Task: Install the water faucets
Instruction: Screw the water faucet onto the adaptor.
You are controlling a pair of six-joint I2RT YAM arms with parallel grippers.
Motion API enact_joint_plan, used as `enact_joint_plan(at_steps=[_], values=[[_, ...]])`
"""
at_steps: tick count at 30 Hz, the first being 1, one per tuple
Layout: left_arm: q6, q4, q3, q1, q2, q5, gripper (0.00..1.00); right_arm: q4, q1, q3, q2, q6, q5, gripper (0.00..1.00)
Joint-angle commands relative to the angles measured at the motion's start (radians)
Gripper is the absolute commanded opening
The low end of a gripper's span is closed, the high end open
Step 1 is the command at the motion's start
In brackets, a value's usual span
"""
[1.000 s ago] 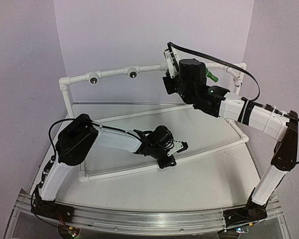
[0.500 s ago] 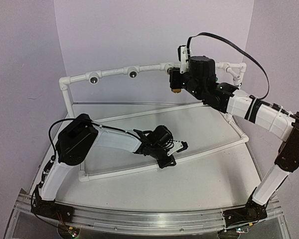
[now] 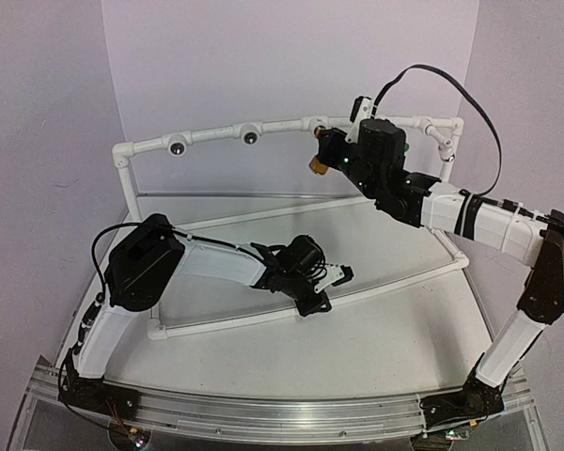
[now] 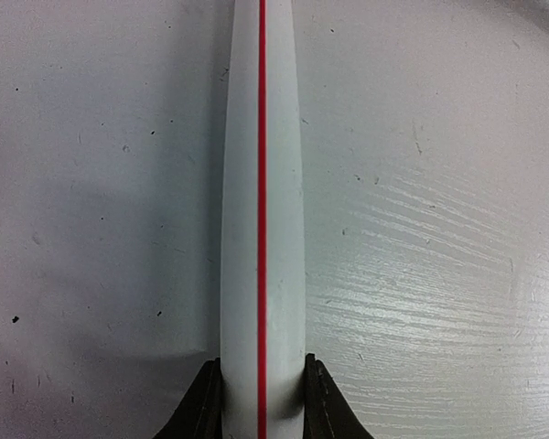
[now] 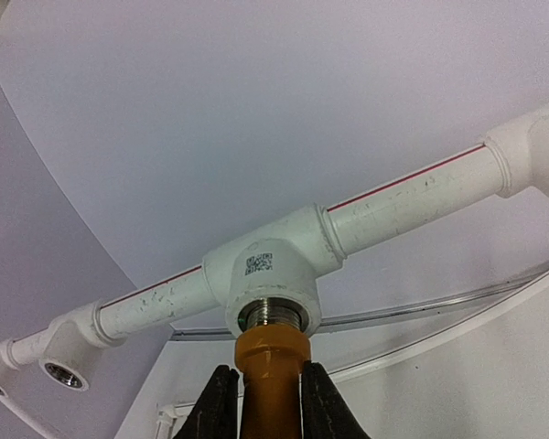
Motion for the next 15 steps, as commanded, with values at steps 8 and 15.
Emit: enact_joint_plan(at_steps=[8,15], values=[[0.022,-0.268,-0.050,-0.058,0.099,0.199,0.00,0.229,-0.111,-0.001,0.000,0.488,-0.022,0.00],[0.023,-0.271,-0.046,-0.058,0.102,0.202,0.00,0.334,-0.113,-0.075,0.022,0.777,0.002,0.00]])
